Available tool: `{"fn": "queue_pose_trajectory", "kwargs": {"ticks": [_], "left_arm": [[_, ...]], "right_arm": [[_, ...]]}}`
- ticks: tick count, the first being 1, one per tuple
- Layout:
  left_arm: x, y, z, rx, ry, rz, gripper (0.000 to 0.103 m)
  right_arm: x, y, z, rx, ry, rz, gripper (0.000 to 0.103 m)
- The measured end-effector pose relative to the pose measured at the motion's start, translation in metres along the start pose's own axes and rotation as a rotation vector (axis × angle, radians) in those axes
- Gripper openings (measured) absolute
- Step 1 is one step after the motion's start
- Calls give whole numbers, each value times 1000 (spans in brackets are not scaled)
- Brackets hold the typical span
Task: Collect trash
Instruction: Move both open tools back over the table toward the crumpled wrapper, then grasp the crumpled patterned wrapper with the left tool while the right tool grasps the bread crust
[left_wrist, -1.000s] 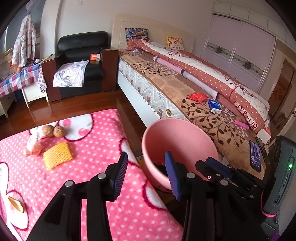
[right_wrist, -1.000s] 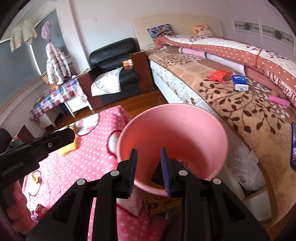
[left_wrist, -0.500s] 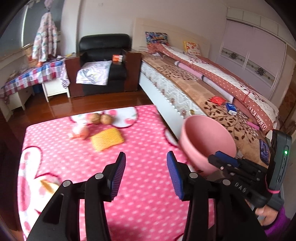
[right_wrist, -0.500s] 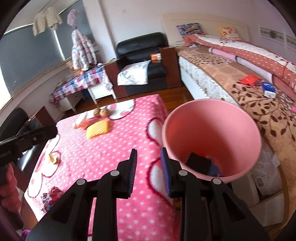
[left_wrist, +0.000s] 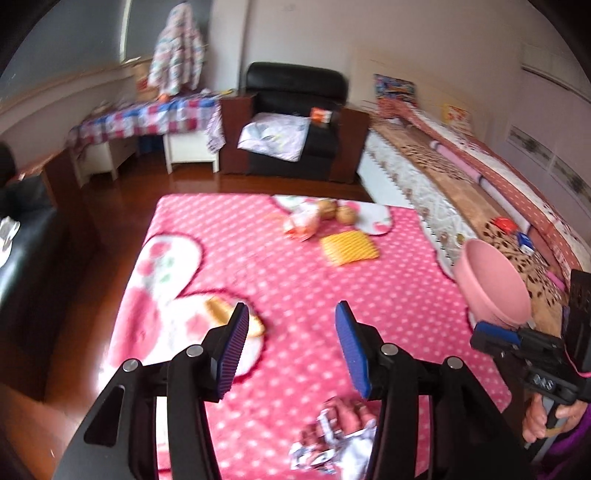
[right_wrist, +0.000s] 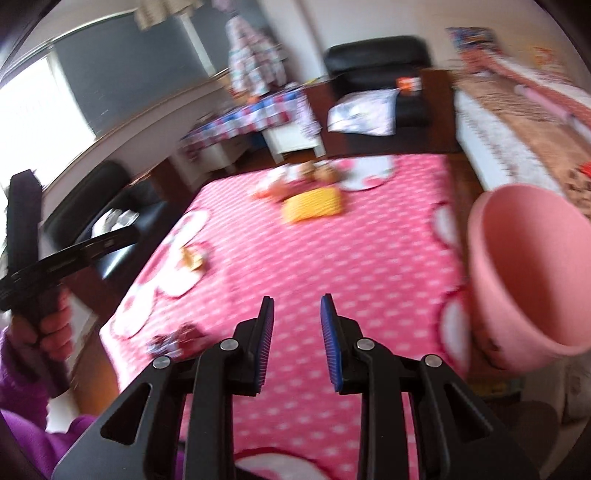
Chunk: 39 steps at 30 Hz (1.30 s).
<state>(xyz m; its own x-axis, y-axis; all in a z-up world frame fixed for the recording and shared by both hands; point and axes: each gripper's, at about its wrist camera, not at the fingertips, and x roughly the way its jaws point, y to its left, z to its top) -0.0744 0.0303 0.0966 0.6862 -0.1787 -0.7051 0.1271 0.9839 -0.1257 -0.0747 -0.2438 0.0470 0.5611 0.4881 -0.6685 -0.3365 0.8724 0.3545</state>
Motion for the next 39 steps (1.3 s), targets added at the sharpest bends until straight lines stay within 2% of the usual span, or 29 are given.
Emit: {"fn": "queue_pose_trajectory", "kwargs": {"ticks": [3, 6, 14, 18, 23, 25, 27, 31, 39], "left_arm": [[1, 15, -12, -35, 14, 14, 48], [3, 24, -25, -45, 49, -5, 48], [16, 20, -70, -29, 199, -148, 48], [24, 6, -84, 8, 241, -220, 48], [34, -3, -95, 42, 288, -224, 48], [37, -2, -97, 34, 300, -229, 34], [36, 3, -95, 19, 287, -245, 25], [23, 15, -92, 8, 215, -245, 22], [-1, 47, -89, 17, 128, -127, 22]], "right_arm": [[17, 20, 0, -43, 67, 67, 26], [29, 38, -4, -84, 104, 89, 26], [45, 50, -5, -97, 126, 67, 27], [52, 50, 0, -92, 126, 44, 27], [60, 53, 6, -101, 131, 33, 27], [64, 57, 7, -109, 135, 34, 27], [68, 60, 9, -120, 138, 35, 27], [80, 72, 15, -154, 143, 49, 27], [120, 102, 33, -215, 151, 95, 27]]}}
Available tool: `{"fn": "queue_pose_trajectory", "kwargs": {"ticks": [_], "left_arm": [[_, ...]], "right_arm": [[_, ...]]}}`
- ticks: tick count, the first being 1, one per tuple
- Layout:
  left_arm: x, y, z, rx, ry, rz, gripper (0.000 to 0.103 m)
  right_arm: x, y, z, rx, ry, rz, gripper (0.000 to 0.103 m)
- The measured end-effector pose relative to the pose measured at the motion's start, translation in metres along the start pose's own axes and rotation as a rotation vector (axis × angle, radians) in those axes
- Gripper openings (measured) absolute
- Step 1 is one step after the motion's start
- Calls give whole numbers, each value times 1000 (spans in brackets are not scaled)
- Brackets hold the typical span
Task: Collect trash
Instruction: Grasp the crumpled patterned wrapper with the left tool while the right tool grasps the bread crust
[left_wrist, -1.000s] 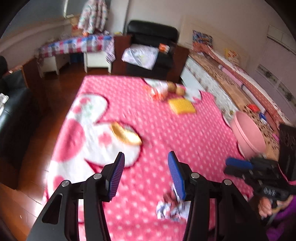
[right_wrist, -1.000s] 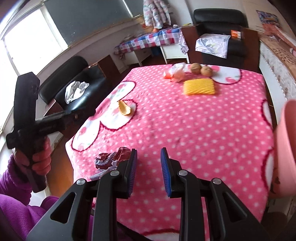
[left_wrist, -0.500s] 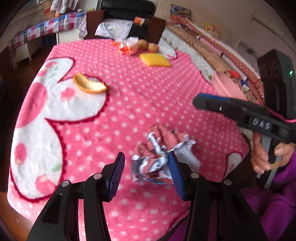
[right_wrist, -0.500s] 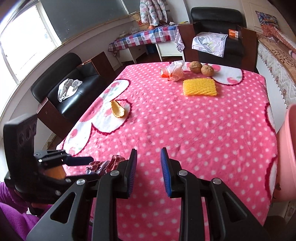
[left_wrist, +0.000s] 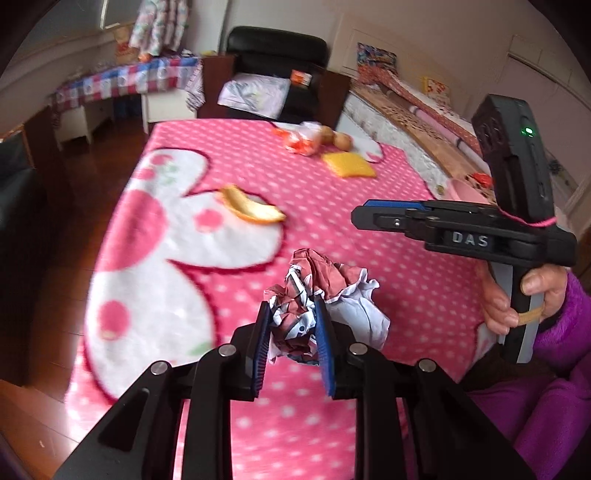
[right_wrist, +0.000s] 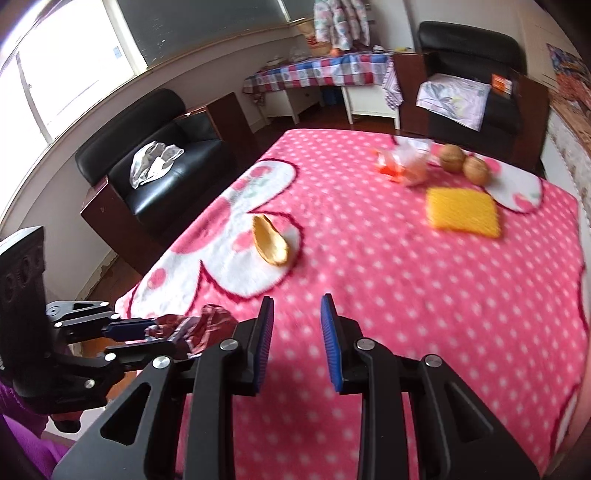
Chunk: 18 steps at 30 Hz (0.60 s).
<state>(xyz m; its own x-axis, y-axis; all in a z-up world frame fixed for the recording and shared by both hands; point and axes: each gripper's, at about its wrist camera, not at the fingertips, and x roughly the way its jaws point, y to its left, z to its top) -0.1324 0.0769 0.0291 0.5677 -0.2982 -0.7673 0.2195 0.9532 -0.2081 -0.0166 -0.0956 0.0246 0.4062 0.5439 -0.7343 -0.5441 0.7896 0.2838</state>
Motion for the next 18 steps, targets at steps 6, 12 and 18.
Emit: {"fn": "queue_pose_trajectory", "kwargs": {"ticks": [6, 12, 18], "left_arm": [[-6, 24, -1, -76, -14, 17, 22], [-5, 33, -3, -111, -16, 21, 22], [-3, 39, -5, -140, -4, 27, 22]], "right_arm": [[38, 13, 19, -25, 26, -17, 27], [65, 16, 33, -27, 36, -51, 27], [79, 14, 37, -20, 56, -65, 27]]}}
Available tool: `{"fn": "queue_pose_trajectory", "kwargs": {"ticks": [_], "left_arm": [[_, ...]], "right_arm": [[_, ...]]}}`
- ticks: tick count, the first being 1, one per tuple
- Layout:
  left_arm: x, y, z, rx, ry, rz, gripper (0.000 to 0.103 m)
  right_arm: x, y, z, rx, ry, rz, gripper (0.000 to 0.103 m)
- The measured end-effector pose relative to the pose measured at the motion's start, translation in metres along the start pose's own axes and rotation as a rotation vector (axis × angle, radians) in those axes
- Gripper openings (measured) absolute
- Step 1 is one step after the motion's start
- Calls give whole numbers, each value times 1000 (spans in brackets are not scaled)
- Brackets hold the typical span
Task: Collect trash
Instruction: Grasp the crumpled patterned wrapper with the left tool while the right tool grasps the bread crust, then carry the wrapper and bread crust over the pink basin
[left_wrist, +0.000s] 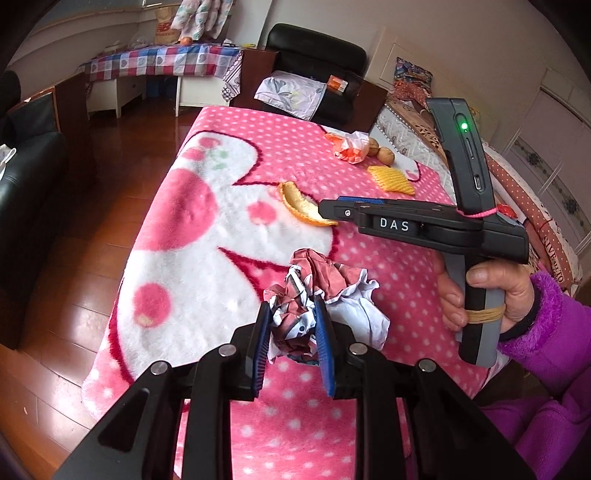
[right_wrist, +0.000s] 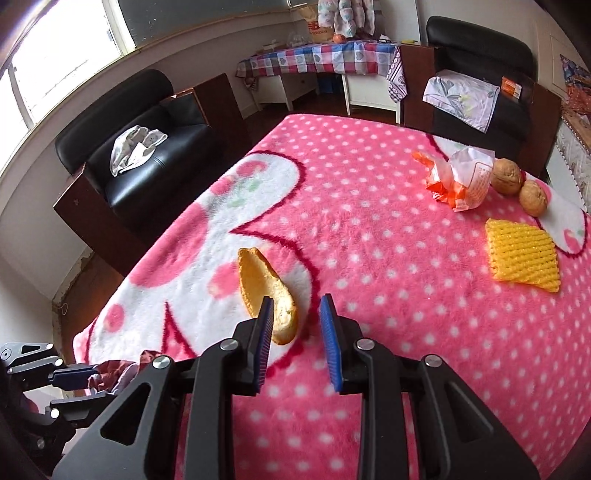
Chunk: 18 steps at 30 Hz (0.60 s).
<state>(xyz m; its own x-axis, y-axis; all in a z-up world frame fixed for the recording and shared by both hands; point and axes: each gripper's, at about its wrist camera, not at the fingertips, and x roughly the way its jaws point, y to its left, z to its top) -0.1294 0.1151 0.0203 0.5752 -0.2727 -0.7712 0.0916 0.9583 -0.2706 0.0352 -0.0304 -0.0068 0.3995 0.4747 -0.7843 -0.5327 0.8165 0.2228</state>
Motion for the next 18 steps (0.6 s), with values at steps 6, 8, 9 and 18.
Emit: {"fn": "queue_pose_trajectory", "kwargs": {"ticks": [6, 8, 9, 18], "left_arm": [[3, 3, 1, -22, 9, 9, 22], [3, 3, 1, -24, 8, 11, 22], [3, 3, 1, -24, 8, 11, 22], [-1, -4, 5, -8, -8, 20, 22]], "right_arm": [[8, 4, -3, -10, 16, 14, 18], [8, 3, -3, 1, 17, 26, 11], [8, 4, -4, 2, 17, 29, 9], [-20, -5, -15, 40, -33, 32, 6]]}}
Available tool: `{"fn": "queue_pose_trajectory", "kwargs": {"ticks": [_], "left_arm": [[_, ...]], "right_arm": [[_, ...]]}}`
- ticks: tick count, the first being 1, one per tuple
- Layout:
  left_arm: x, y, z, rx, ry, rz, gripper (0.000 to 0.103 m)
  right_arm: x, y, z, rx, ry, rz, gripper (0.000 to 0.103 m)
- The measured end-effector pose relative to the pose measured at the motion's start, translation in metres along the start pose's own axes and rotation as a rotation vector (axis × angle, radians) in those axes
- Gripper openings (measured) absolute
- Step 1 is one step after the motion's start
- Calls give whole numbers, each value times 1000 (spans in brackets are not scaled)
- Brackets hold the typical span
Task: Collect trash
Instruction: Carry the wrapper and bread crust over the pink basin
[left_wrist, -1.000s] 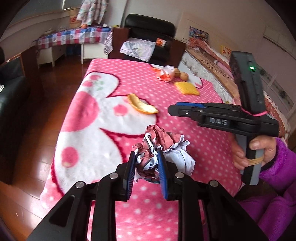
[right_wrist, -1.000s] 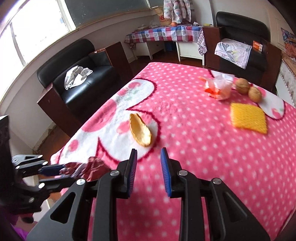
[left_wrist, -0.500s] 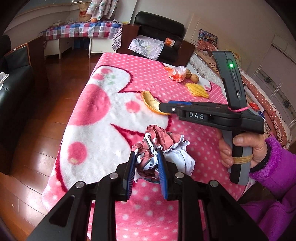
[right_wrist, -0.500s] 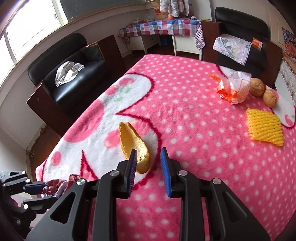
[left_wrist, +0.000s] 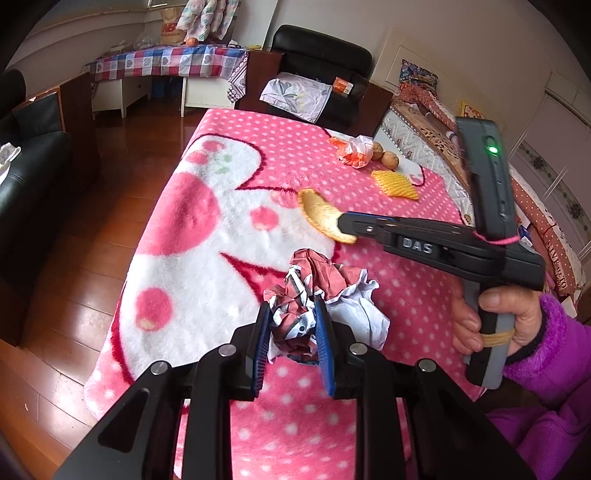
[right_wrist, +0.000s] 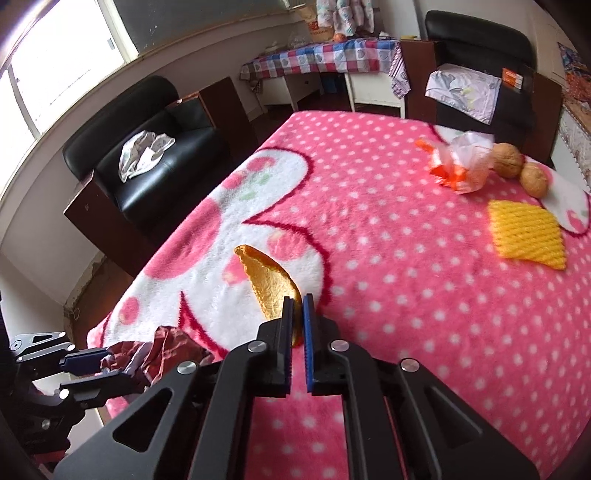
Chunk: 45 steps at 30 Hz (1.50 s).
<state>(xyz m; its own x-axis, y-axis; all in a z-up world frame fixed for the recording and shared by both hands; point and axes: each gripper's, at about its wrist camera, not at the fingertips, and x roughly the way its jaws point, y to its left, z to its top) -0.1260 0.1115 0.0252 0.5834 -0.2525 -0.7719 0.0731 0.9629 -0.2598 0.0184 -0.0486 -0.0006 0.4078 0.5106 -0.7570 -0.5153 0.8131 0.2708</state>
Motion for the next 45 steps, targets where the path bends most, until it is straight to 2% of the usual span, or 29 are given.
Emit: {"fn": "queue_pose_trajectory", "kwargs": {"ticks": [7, 15, 27, 45], "left_arm": [[2, -25, 12, 58, -28, 4, 22], [20, -73, 32, 156, -45, -16, 22], [46, -156, 62, 255, -73, -103, 22], [84, -281, 85, 382, -75, -213, 22]], "right_arm": [[-44, -19, -13, 16, -66, -67, 5], [-99, -55, -36, 102, -150, -155, 5], [-172, -122, -70, 274, -274, -320, 5], [-238, -205, -122, 499, -354, -507, 6]]}}
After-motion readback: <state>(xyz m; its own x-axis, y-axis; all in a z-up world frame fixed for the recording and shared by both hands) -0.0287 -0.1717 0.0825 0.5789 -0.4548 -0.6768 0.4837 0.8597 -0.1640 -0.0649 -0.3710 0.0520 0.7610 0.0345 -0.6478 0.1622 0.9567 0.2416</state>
